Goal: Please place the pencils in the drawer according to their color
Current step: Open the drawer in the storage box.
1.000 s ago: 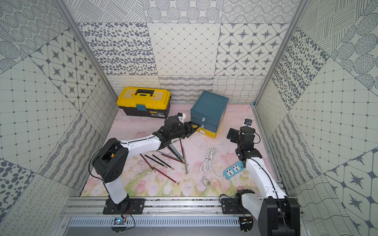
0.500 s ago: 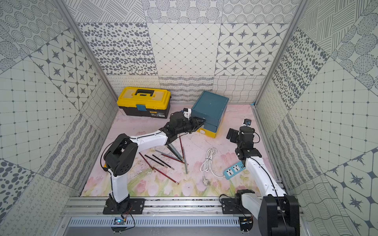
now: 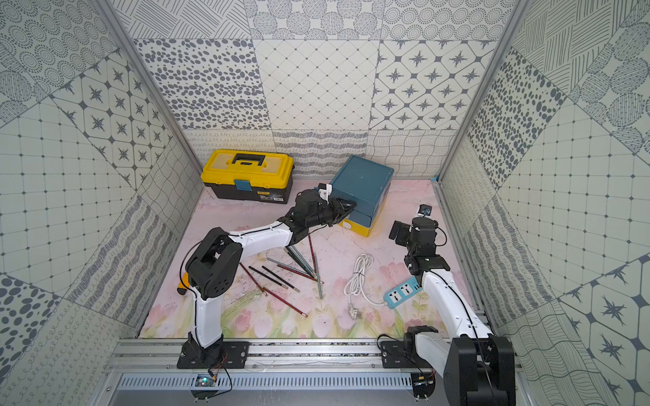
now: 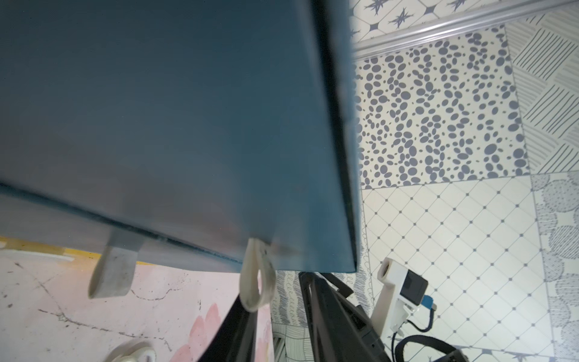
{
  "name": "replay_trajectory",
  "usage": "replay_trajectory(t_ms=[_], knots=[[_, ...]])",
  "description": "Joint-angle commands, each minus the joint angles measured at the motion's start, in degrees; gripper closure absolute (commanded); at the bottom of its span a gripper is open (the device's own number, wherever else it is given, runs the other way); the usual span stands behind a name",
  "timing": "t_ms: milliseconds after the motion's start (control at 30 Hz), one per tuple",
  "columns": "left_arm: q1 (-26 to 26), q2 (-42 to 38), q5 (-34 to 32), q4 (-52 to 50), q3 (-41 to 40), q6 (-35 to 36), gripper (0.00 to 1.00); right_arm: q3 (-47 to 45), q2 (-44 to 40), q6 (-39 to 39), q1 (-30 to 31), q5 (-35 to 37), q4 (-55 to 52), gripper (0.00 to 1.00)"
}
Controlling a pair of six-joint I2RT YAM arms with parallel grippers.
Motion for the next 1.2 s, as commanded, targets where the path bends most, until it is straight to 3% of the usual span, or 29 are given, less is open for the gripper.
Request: replay_trajectory(t_ms=[0,100,300,567,933,1167], knots=[[0.38,-0.14,-0.29,1.56,-0.26,0.33,0.52,1.79,-0.39,-0.38,-0.11,-0.50,1.33,0.01],[0.55,-0.49,-0.81,1.15,-0.72,0.54,0.53,1.71,-0.60,-0.33,-0.11,-0.54,1.33,0.01],[1.25,-0.58,-1.76,0.55,-0.58,0.97,0.67,1.87,-0.97,-0.58,-0.07,-0.58,1.33,0.01],[1.94,0.25,-2.24,-0.56,0.72,2.05,0.72,2.35,-1.14,-1.38,-0.11,-0.88,0.89,0.01],[2.05,1.10,-0.90,-1.21,2.25,2.13,0.99,2.83,-0.81,-1.43,-0.11,-1.05,0.54,0.01],[2.14,-1.68,-0.22,-1.42,-0.54,3.43,1.00,4.08,-0.54,-0.61,-0.11,-0.33,-0.85,0.01]])
